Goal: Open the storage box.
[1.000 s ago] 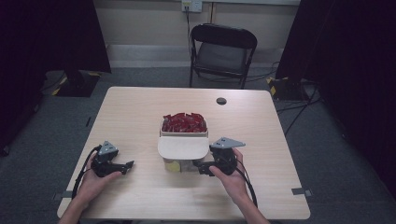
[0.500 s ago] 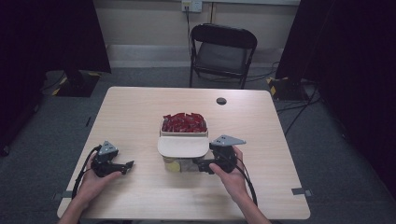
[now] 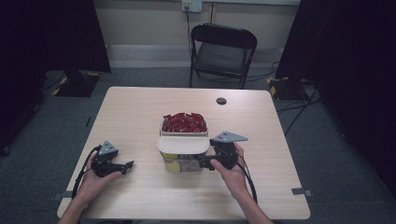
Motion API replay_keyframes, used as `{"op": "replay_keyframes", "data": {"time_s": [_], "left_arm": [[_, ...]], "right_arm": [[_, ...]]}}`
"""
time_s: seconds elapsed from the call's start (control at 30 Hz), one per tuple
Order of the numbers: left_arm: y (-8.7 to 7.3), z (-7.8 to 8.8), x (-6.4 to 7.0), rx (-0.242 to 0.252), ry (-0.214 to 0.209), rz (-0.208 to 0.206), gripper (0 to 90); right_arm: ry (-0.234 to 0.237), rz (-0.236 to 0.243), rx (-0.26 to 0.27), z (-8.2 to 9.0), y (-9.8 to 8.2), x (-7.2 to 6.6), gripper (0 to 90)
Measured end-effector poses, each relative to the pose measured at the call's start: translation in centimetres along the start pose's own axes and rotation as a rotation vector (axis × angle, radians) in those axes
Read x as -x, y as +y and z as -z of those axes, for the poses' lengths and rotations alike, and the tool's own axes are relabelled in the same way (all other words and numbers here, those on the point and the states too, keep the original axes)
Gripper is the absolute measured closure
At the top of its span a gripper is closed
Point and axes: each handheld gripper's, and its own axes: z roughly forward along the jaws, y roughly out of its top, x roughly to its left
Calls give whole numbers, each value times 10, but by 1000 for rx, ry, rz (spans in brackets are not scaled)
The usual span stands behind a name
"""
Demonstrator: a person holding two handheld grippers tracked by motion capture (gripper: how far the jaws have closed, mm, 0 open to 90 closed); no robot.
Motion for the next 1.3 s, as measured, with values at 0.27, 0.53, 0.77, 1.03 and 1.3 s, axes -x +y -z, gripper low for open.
{"op": "replay_keyframes", "data": {"time_s": [0.27,0.53,0.77,1.03,1.3], "left_arm": [[0,0,0,0,0,0,150],[0,0,0,0,0,0,150],[0,0,0,1,0,0,150],[0,0,0,1,0,1,150],[0,0,0,1,0,1,150]], "right_arm": [[7,-3,10,0,7,2,142],[6,-20,20,-3,10,7,144],[3,-23,25,-3,14,12,144],[-9,-35,35,-3,25,17,143],[-11,-41,45,-3,31,21,142]]}}
